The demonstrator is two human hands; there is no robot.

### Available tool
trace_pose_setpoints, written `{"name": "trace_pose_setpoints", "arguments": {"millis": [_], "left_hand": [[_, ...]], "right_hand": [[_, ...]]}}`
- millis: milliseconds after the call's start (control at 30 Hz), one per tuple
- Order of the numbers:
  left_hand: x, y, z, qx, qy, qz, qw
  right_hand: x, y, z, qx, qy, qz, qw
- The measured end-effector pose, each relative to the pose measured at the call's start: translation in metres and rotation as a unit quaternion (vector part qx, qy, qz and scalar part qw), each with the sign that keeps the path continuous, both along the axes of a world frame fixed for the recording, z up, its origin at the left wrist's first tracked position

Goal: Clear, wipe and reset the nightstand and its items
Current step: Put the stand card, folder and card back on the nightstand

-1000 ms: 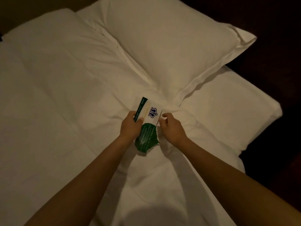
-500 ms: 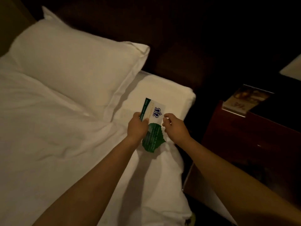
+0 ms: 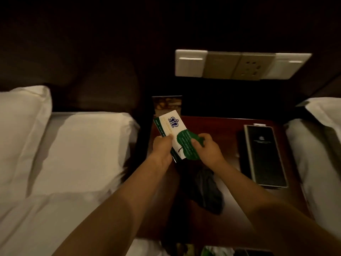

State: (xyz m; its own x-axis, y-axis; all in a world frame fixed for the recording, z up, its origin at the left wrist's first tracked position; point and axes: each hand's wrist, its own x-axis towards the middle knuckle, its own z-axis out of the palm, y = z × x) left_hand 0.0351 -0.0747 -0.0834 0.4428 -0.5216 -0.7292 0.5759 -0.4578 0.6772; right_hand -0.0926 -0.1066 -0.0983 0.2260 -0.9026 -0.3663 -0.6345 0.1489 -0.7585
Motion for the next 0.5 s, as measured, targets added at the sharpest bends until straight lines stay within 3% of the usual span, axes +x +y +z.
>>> {"name": "trace_pose_setpoints", "arguments": {"millis": [133,200,367,500], "left_hand": [[-0.052,-0.04,-0.014,-0.033,0.072,0.001,0.997],[-0.07,-0.053,-0.023,-0.032,0.1,-0.004,0.994],[-0.077,-0.068,-0.041,0.014,0.138,-0.077,0.987],[-0.047,-0.08,-0.057,0.0,0.039,-0.097,0.995]], "right_hand": [[-0.043,-0.027,-0.007,0.073,-0.135,-0.179,0.972],[-0.058,-0.041,-0.01,0.083,-0.158,-0.21,0.961],[-0.088,-0.082,-0.01,0.049,-0.184,-0.155,0.969],[-0.098,-0.112,-0.01,0.022,-0.151,-0.044,0.987]]}}
